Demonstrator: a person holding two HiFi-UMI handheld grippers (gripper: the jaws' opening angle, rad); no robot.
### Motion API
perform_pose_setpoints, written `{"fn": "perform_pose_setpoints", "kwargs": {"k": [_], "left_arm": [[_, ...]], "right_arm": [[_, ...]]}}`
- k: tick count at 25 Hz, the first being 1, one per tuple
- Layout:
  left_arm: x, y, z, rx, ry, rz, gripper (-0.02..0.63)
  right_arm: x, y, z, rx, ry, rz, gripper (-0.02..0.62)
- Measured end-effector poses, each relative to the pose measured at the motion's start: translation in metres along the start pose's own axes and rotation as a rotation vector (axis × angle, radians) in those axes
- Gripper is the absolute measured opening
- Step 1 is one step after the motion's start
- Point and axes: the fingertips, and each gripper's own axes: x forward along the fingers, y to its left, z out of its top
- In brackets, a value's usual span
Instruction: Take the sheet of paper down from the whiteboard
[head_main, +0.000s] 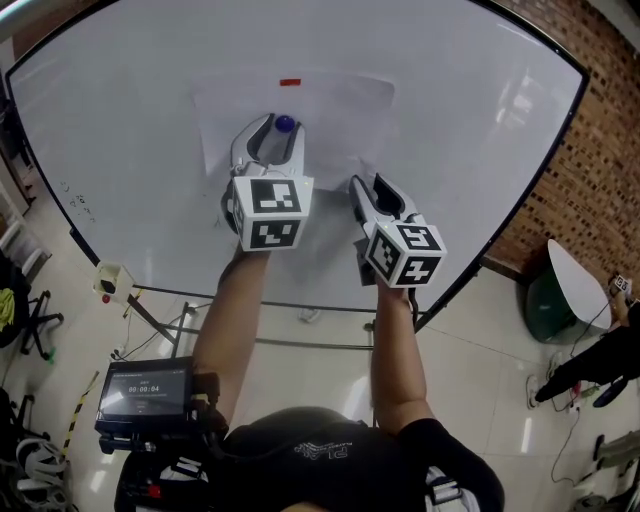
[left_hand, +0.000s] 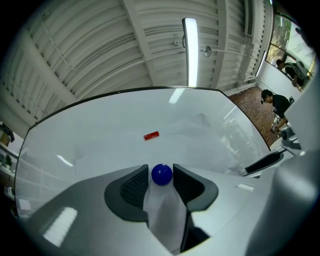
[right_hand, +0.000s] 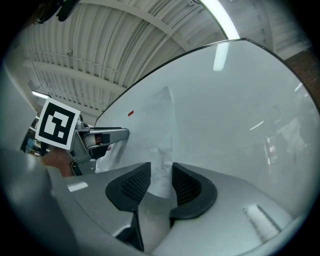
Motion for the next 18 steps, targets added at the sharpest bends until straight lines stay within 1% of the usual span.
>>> {"fn": "perform_pose_setpoints", "kwargs": {"k": [2, 4, 6, 15, 18], "left_arm": [[0.000, 0.000, -0.001, -0.005, -0.004, 0.001, 0.147], [0.000, -0.002, -0.002, -0.002, -0.003, 0.001, 0.140], [0.000, -0.003, -0.001, 0.005, -0.006, 0.004, 0.126], [0.002, -0.005, -0.003, 0.012, -0.007, -0.009, 0.124], [0.001, -0.004, -0.005, 0.001, -0.008, -0.005, 0.124]], "right_arm": [[0.001, -0.001, -0.001, 0.012, -0.004, -0.009, 0.104], [0.001, -0.003, -0.002, -0.010, -0.005, -0.027, 0.043], [-0.001, -0.002, -0.002, -0.025, -0.011, -0.033, 0.014], [-0.007, 0.000, -0.002, 0.056, -0.061, 0.000, 0.012], [-0.009, 0.002, -0.003, 0.070, -0.065, 0.006, 0.011]]}}
